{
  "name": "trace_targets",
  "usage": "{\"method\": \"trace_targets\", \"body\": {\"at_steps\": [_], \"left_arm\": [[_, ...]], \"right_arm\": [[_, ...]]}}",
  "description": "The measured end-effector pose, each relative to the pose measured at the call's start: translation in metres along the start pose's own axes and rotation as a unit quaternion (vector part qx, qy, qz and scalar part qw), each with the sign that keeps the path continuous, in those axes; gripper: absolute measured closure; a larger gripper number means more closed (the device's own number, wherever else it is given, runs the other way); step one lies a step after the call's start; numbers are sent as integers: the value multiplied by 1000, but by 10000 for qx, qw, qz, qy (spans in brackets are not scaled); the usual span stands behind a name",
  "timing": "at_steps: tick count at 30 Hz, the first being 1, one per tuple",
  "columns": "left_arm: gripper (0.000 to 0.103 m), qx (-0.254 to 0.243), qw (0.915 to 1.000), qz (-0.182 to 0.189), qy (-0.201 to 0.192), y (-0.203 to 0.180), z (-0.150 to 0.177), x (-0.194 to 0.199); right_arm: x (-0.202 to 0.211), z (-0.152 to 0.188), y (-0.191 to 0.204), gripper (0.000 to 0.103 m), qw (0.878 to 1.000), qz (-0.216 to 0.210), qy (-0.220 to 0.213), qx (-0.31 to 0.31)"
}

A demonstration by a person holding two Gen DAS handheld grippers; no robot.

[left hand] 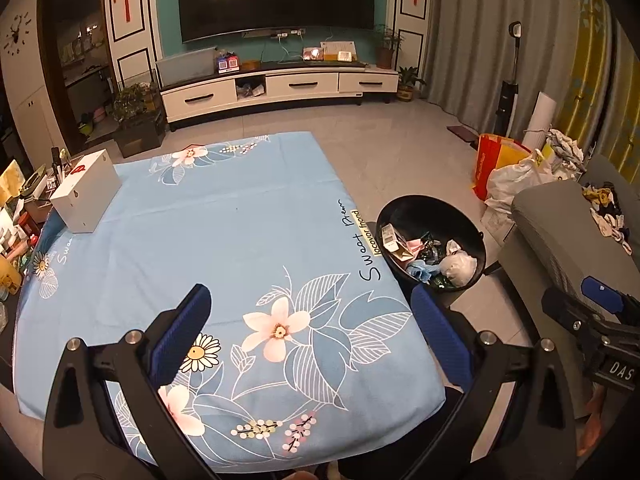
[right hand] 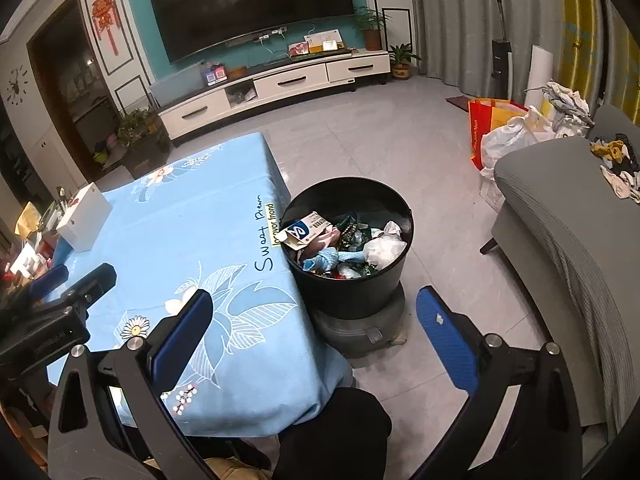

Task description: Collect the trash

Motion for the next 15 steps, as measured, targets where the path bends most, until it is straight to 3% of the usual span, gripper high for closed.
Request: {"method": "trace_targets", "body": {"at_steps": [15], "left_arm": [[3,-69,9999,-69,87,-9,1,-13]], "right_arm": [[-13,-1,-8,3,9999,-84,83,-125]]}}
Point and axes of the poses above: each gripper's, at about its wrist camera, not at the fingertips, and x roughly against the way its jaws point, y to its left, z to its underside, the point moved 8 cm from there along -x, roughly the way its jaws point, and after that the axes turned 12 degrees about z, right-handed, at the moved point
